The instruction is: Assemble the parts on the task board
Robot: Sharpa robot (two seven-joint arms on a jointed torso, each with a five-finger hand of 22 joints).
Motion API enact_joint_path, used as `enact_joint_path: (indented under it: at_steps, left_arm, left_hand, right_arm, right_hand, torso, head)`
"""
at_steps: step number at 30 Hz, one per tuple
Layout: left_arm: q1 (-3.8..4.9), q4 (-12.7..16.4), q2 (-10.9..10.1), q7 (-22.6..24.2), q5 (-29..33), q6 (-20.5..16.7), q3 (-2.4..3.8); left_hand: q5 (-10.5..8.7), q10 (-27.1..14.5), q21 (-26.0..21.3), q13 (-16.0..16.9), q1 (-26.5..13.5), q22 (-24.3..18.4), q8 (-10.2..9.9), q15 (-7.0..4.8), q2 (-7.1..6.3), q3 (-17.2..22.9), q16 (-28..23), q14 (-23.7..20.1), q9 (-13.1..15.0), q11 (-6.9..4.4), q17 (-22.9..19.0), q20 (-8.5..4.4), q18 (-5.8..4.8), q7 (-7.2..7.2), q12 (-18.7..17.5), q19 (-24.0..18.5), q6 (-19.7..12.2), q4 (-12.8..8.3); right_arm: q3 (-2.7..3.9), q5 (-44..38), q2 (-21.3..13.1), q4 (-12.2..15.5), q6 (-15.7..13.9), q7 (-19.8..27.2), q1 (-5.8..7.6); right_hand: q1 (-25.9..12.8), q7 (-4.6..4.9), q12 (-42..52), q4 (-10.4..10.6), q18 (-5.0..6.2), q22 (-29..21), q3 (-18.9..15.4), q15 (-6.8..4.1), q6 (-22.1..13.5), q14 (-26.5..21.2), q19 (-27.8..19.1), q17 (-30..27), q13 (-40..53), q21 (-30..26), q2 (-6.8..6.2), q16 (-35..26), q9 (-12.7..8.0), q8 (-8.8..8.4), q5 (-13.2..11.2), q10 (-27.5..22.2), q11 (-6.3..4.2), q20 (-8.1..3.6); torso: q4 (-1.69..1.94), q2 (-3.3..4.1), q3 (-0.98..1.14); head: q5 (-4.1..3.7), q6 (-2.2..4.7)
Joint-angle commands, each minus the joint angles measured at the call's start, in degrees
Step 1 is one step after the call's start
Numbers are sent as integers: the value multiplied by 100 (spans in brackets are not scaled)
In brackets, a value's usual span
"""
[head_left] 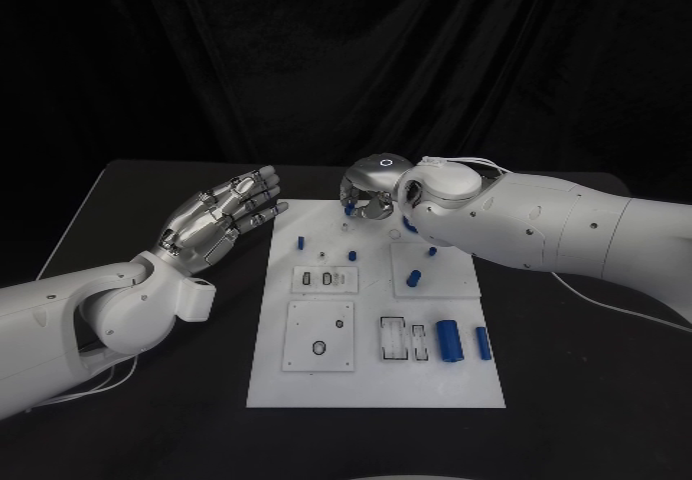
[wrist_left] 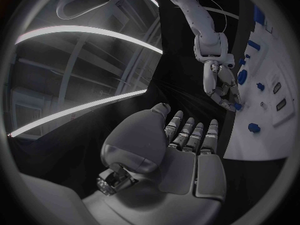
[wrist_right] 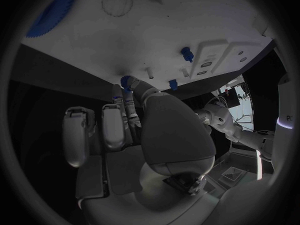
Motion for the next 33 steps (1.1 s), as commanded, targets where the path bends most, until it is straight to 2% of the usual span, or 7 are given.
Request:
enact_joint_path:
  at_steps: [1, 5, 9, 10, 13, 28, 33]
  left_arm:
    - [9, 5, 11, 1171, 32, 89, 4]
    - [8, -4, 17, 1165, 32, 97, 4]
    - [8, -12, 16, 1159, 32, 104, 4]
    - [8, -14, 14, 1158, 32, 105, 4]
    - [7, -11, -5, 1155, 32, 102, 4]
    - [7, 51, -150, 1143, 32, 83, 4]
    - [6, 62, -184, 1142, 32, 74, 4]
  left_hand:
    - [20, -11, 34, -5, 0, 7, 27, 26, 32, 33, 15, 5, 4, 46, 3, 20, -37, 9, -31, 31, -2, -4]
    - [20, -11, 34, -5, 0, 7, 27, 26, 32, 33, 15, 5, 4, 46, 3, 20, -37, 9, -31, 31, -2, -4]
    - [19, -11, 34, -5, -4, 7, 25, 28, 32, 41, 13, 3, 3, 50, 3, 20, -39, 12, -31, 31, -5, -6]
    - [19, -11, 34, -5, -4, 7, 25, 28, 32, 41, 13, 3, 3, 50, 3, 20, -39, 12, -31, 31, -5, -6]
    - [19, -11, 34, -5, -4, 7, 25, 28, 32, 41, 13, 3, 3, 50, 3, 20, -39, 12, -31, 31, -5, -6]
    - [18, -7, 36, -3, -9, 7, 28, 32, 28, 55, 20, 6, 5, 55, 4, 21, -42, 17, -21, 34, 8, -11]
    - [18, -7, 36, -3, -9, 7, 28, 32, 28, 55, 20, 6, 5, 55, 4, 21, -42, 17, -21, 34, 8, -11]
  right_arm:
    - [8, -10, 16, -17, 95, -196, -20]
    - [8, -10, 13, -26, 83, -224, -29]
    - [8, -10, -24, -15, 29, -260, -33]
    - [8, -10, -36, -13, 3, -261, -33]
    - [8, -10, -105, -3, -78, -249, -28]
    - [9, -10, -1081, 821, -609, 228, 254]
    - [0, -10, -1518, 1174, -789, 402, 310]
  right_hand:
    - [-24, -19, -80, 16, 100, 457, 38, 74, -290, -21, -37, -29, 2, -42, -42, -24, -143, -247, 4, -210, 56, 58]
    - [-23, -24, -188, 13, 114, 425, 63, 70, -476, -48, -68, -41, -11, -68, -93, -29, -247, -420, 2, -499, 90, 71]
    - [-39, -101, -378, -18, 186, 158, -58, 30, -1285, -203, -284, -268, -7, -246, -215, -162, -533, -684, -70, -1136, 161, 37]
    - [-62, -108, -403, -14, 232, -41, -190, 54, -2247, -368, -460, -499, 22, -397, -234, -293, -914, -732, -147, -1493, 217, 73]
    - [-60, -90, -350, -16, 255, -106, -261, 56, -2361, -414, -516, -559, 36, -450, -238, -318, -997, -735, -162, -1609, 214, 71]
    - [114, 26, 641, -42, 154, 306, -254, -110, -1055, -263, -210, -281, 313, -231, -53, -147, -922, -440, 96, -960, 0, -79]
    - [102, 17, 2110, 67, 76, 596, -202, -368, -492, -103, -2, -73, 1121, -55, -66, -58, -981, -348, 36, 37, -412, -259]
  torso:
    - [8, 0, 0]
    - [11, 1, 0]
    - [2, 1, 1]
    - [0, 1, 1]
    - [-4, -1, 1]
    - [-16, -7, 8]
    - [-25, -10, 2]
  head:
    - [-13, -2]
    - [-16, 0]
    - [-7, 4]
    - [-3, 3]
    - [20, -22]
    - [-27, -45]
    - [-68, -44]
